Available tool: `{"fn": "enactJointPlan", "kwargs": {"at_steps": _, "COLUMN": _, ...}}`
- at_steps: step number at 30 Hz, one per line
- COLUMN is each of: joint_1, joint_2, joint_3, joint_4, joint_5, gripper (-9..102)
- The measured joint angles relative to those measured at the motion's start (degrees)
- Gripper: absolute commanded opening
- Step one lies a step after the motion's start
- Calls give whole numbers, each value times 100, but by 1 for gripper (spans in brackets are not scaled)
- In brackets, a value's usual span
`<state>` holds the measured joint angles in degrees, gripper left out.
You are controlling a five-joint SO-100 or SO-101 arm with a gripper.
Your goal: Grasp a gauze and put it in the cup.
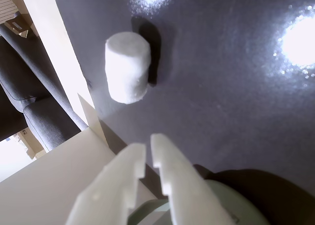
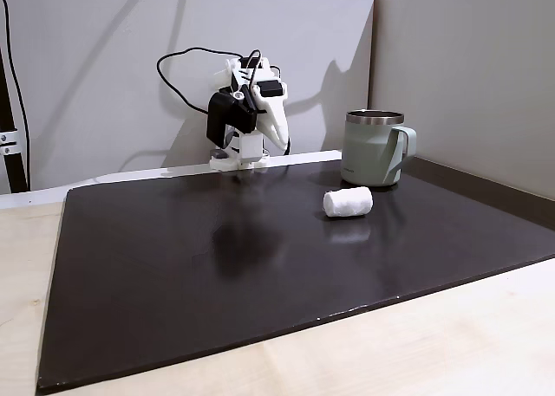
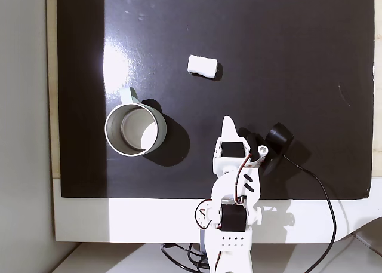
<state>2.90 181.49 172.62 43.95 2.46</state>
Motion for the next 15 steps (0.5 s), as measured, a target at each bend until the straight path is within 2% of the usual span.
{"fn": "enactJointPlan", "kwargs": {"at_steps": 15, "joint_1": -237, "joint_2": 0, "joint_3": 0, "joint_4": 0, "joint_5": -211, "gripper": 0}}
